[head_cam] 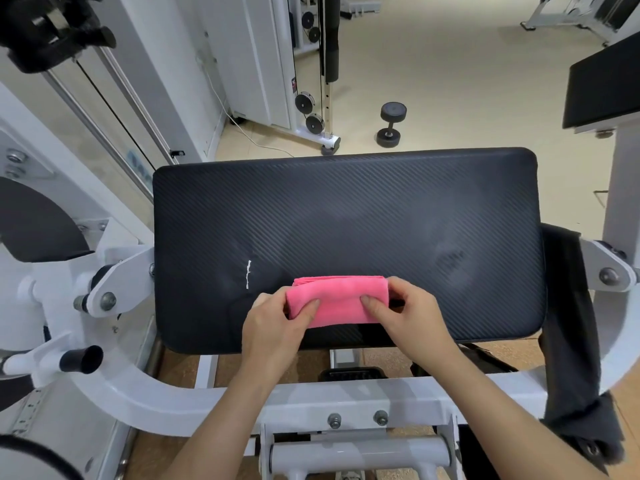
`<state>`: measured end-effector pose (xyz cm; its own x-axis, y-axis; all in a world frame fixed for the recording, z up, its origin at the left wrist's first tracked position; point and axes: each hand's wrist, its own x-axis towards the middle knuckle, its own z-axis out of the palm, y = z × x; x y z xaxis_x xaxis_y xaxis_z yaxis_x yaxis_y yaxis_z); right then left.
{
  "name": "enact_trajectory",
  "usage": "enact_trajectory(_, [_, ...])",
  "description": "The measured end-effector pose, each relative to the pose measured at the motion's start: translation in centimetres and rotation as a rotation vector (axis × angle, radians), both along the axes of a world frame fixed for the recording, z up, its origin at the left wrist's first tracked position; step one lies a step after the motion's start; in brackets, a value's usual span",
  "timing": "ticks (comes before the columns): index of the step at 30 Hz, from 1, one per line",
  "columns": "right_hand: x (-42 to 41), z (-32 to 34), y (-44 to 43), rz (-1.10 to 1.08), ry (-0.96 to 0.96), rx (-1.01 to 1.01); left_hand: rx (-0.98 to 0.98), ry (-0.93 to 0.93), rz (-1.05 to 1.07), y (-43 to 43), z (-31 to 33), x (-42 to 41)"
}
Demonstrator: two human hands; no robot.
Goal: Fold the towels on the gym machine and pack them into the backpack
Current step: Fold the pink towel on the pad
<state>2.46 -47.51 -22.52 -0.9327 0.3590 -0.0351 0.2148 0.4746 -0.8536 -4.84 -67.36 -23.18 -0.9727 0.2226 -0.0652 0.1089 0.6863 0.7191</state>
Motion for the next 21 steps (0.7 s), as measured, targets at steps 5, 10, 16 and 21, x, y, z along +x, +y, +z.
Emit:
enact_trajectory(5, [-1.2, 0.0, -0.7, -0.135, -0.109, 0.12, -0.048, 0.046, -0.039, 0.7, 0.6, -0.7])
enact_trajectory(10, [-2.3, 1.6, 0.0, 0.093, -0.319, 0.376, -0.261, 0.244, -0.143, 0.6, 1.0, -1.8])
enact_trajectory(16, [-2.2, 2.2, -0.2, 0.258, -0.337, 0.342, -0.168, 0.12, -0.286, 0.6, 1.3, -1.1])
enact_trajectory(21, [-0.4, 3.9, 1.3, -0.003, -0.174, -0.583, 0.519, -0.581, -0.041, -0.6, 3.2, 1.1])
